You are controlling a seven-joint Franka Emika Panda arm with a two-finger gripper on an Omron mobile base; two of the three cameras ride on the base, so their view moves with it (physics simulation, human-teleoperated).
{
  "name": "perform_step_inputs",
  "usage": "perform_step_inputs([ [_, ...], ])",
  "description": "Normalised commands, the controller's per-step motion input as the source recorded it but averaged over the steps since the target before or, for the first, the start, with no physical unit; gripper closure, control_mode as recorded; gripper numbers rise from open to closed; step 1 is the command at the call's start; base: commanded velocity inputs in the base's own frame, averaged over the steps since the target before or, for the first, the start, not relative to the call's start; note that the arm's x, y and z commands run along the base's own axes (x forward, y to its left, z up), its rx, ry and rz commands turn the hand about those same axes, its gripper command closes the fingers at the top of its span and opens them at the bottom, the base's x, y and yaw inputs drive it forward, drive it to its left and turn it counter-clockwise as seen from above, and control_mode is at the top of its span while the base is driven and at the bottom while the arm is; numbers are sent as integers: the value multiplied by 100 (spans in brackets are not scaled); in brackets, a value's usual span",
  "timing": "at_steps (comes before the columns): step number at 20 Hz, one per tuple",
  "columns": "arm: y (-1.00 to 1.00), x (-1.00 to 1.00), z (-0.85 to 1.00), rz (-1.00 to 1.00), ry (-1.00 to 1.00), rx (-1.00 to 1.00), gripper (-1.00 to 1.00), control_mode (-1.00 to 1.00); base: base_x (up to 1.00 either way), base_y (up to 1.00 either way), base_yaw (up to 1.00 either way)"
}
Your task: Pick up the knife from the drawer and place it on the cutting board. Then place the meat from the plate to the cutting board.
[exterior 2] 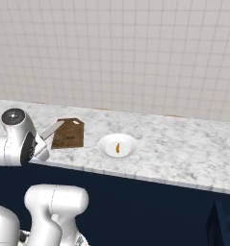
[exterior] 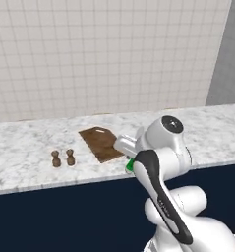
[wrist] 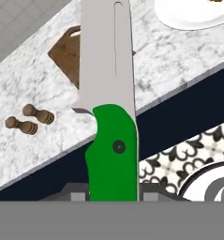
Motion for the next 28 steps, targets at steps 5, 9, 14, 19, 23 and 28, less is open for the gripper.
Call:
perform_step_inputs([
  [5,0,0,0,0,0,0,100,100,49,28,-11],
  [9,1,2,-7,0,2,-3,100,-100,23,0,-1],
  [14,2,74,-32,4,12,-13,100,-100,0,0,0],
  [19,4,96,-7,18,31,-26,100,-100,0,0,0],
  [23,3,61,-20,21,11,-6,100,-100,0,0,0],
  [28,26,43,-43,11,1,-1,100,-100,0,0,0],
])
